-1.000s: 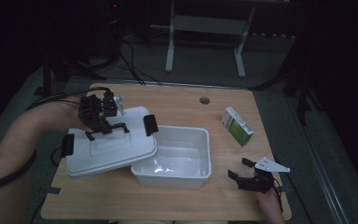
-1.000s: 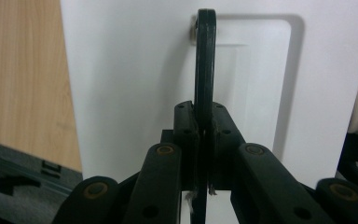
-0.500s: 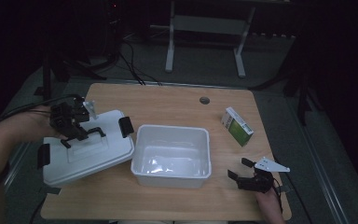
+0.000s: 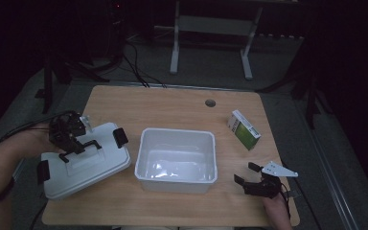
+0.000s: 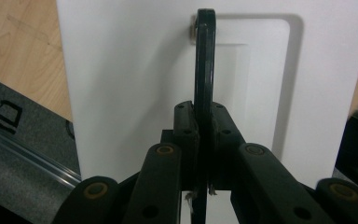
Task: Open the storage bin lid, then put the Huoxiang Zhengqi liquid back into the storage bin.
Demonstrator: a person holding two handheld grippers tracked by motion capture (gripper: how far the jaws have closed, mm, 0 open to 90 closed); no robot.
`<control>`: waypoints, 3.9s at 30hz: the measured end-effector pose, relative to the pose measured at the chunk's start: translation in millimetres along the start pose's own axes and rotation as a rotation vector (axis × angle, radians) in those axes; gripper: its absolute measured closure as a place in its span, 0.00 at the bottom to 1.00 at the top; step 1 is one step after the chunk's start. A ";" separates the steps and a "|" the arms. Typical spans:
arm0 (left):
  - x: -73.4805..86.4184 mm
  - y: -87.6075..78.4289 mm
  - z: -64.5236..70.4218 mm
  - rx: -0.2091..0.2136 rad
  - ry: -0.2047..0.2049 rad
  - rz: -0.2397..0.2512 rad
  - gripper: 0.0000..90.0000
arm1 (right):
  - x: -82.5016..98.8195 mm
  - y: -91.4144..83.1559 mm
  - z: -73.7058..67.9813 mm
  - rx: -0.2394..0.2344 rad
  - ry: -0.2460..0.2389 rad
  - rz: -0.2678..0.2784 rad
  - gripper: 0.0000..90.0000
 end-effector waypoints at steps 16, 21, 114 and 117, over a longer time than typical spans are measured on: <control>-5.0 47.0 -9.0 0.020 -0.036 -0.004 0.93 | 0.4 0.0 -1.1 -0.003 -0.005 0.003 0.15; -7.4 56.9 -8.8 0.007 -0.034 -0.022 0.93 | 0.3 0.0 -1.2 -0.003 -0.005 0.001 0.15; -3.7 85.0 -17.8 0.011 -0.177 -0.022 0.22 | -79.4 -36.0 62.9 -0.030 -0.036 -0.230 0.27; -3.5 85.5 -18.0 0.009 -0.177 -0.022 0.22 | -84.7 -33.0 66.1 -0.024 -0.047 -0.249 0.27</control>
Point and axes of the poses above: each handheld gripper's, and its own axes: y roughly forward along the jaws, x roughly out of its underside, z roughly to its right, the point moved 3 cm from there along y, roughly forward along the jaws, and after that the axes turned 7 degrees about -y, right-handed, at the moved point
